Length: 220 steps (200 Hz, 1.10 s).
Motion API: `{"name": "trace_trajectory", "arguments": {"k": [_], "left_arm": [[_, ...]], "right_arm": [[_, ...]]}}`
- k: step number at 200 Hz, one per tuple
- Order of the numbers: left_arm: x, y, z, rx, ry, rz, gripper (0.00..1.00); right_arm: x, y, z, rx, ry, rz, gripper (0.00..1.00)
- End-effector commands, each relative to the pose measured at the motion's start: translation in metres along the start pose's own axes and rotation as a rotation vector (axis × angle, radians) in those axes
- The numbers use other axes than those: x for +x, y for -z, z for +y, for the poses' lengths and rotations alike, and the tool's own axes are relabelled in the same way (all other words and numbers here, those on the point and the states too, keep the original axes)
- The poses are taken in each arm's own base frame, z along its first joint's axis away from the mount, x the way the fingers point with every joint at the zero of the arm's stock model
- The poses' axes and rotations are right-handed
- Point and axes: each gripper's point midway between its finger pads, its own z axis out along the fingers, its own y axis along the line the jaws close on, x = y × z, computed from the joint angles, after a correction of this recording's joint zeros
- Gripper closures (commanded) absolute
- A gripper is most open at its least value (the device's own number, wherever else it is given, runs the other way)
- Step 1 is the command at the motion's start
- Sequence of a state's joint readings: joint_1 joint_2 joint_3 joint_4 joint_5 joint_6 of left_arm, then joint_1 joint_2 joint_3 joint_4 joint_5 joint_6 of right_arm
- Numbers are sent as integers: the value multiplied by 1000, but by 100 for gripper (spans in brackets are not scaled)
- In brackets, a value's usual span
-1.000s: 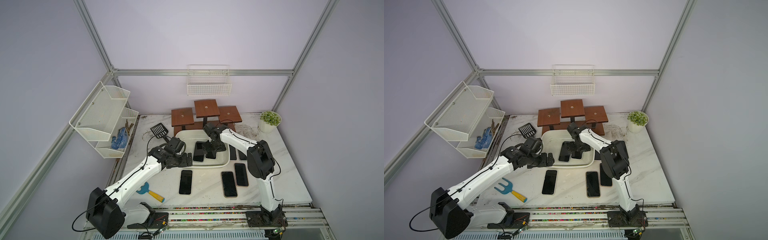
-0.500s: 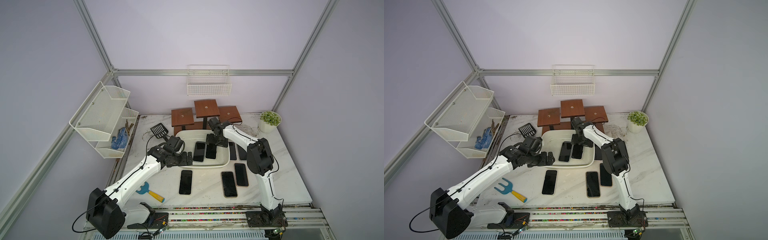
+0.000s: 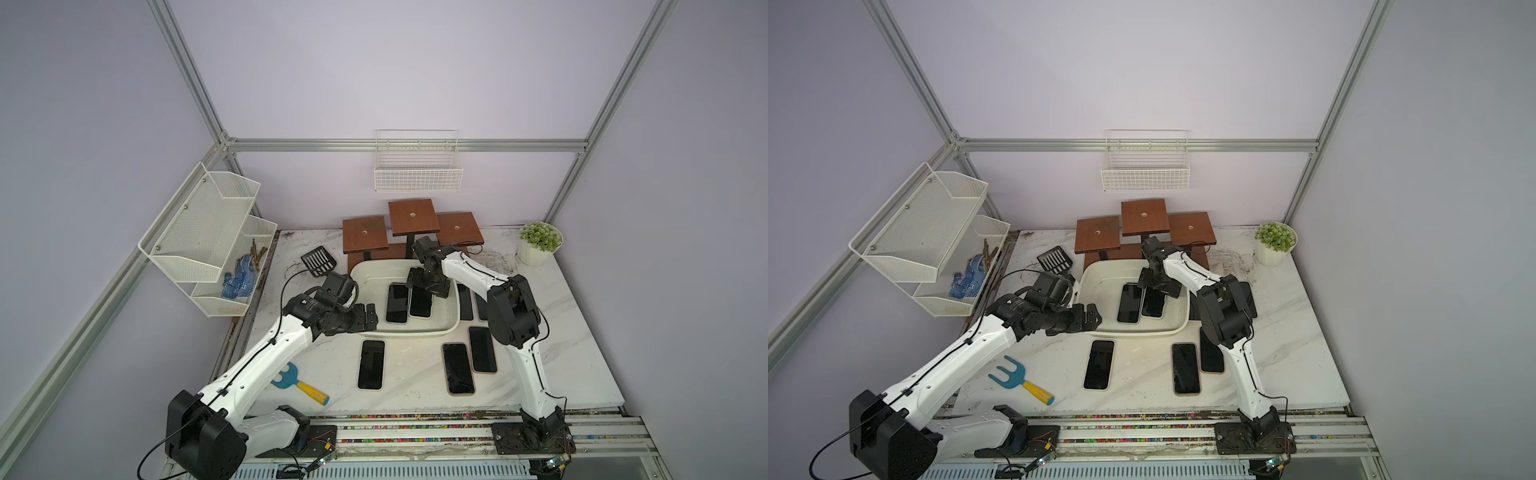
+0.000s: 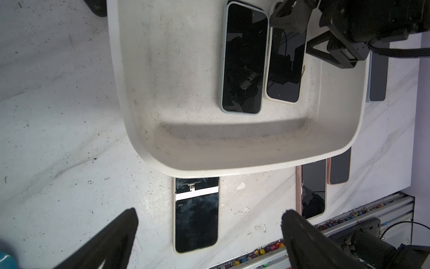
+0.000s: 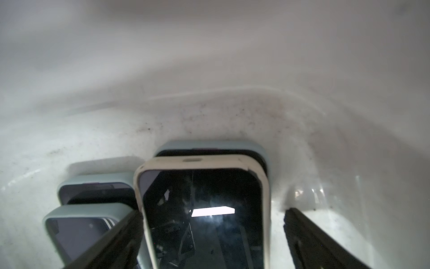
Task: Take the phone out of the storage box
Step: Pick up the phone from the storage box.
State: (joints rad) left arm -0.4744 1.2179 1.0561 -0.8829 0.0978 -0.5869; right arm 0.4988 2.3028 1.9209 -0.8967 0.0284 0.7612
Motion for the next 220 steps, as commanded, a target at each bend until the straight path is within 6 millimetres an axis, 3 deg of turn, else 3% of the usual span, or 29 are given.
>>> {"name": "trace_trajectory", "arguments": {"k": [1,43,97,153,220], "left_arm": [[-3,6,-1,25,-24,-12,0],[-6,4,1,24,-19,-9,0],[-10,0,-1,35,-18,-7,0],[-14,-2,-5,50,-19,-7,0],[-15,-1,-9,66,-24,-8,0]], "right_arm": [[2,-22,-3,4,-26,25,0],[1,-20,9,-64,-34,21,0],[22,-38,-22,70,37,108,0],[36,-35,-54,177,101,117,0],[88,-31,-54,153,172,194,0]]}}
